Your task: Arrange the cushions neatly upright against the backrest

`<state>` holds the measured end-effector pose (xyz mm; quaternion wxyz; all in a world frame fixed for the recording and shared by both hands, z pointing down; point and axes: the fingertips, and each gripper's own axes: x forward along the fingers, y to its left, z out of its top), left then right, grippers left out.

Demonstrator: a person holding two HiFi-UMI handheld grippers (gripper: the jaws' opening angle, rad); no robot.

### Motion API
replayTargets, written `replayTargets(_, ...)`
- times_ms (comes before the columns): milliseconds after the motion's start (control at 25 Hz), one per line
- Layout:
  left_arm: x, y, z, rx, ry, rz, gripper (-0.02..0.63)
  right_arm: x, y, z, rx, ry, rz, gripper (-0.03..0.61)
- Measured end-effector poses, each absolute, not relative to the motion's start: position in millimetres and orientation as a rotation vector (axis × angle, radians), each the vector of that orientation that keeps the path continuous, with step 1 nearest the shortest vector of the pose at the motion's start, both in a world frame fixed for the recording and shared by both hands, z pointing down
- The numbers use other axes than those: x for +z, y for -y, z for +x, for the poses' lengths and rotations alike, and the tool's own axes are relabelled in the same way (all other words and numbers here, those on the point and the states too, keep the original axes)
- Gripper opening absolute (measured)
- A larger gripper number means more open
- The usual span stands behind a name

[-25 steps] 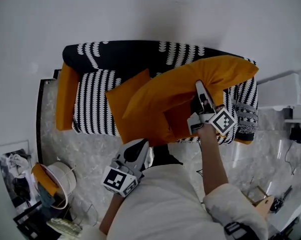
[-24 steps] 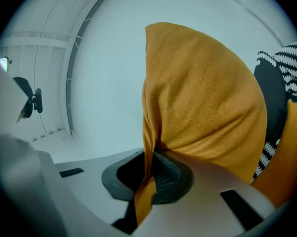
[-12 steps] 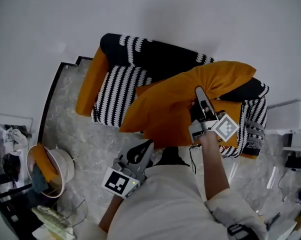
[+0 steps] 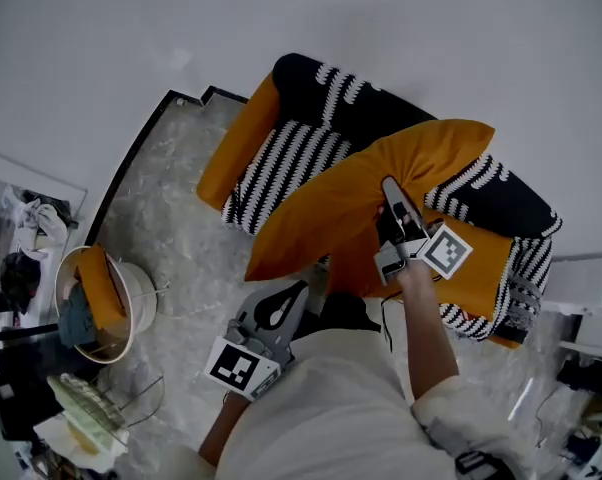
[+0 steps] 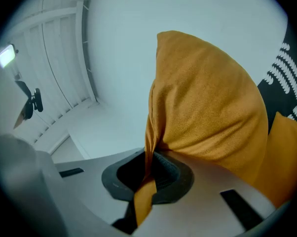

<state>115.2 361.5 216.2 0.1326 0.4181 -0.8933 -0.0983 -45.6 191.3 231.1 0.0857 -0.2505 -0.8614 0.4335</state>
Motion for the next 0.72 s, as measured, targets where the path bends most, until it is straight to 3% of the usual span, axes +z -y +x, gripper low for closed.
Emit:
replayTargets(360, 220, -430, 85, -0.312, 2.664, 1.028, 0.012, 267, -295, -96, 1.233, 2.391, -0.919, 0.02)
replayTargets(720, 234, -469, -17, -0.275, 2.653, 0.933, 0.012, 346, -351, -174, 1.319, 2.183, -0.905, 0.02)
